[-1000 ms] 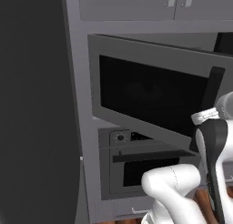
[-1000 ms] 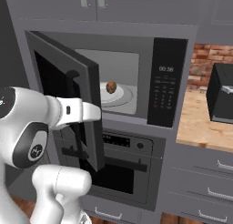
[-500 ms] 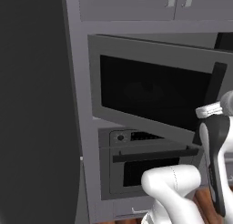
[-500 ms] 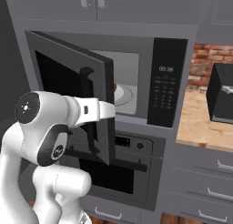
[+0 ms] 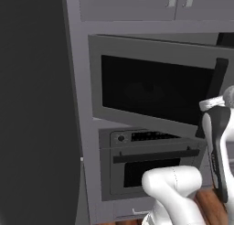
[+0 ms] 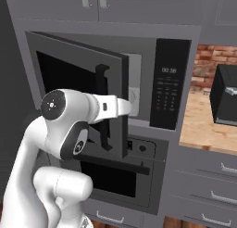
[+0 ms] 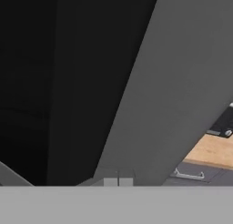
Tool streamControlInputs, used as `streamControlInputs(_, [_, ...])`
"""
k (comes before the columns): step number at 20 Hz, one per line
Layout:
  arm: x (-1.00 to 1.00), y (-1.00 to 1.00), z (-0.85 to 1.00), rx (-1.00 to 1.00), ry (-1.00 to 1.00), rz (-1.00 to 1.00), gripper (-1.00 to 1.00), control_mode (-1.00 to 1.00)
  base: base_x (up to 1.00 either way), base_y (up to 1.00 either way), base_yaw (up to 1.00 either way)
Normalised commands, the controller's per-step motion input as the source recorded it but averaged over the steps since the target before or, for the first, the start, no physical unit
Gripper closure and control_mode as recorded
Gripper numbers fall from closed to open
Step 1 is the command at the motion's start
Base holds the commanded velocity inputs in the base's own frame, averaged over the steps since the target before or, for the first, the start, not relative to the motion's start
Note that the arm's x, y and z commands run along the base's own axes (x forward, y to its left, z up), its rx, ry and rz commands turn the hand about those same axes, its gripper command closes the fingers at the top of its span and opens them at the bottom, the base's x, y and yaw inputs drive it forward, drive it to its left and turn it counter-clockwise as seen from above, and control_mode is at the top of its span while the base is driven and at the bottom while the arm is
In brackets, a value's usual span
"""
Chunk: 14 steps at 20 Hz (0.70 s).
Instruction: Transport the chicken drumstick from the fridge to the microwave and turn on the microwave.
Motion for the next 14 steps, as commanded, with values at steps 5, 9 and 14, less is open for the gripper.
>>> streamControlInputs(5, [0.65,0.0,-0.11,0.04,0.0,0.0,1.0,-1.0,0.0,0.0,0.0])
streamControlInputs(9, [0.61,0.0,-0.22,0.01,0.0,0.0,1.0,-1.0,0.0,0.0,0.0])
streamControlInputs(14, [0.63,0.0,-0.25,0.0,0.0,0.0,1.0,-1.0,0.0,0.0,0.0])
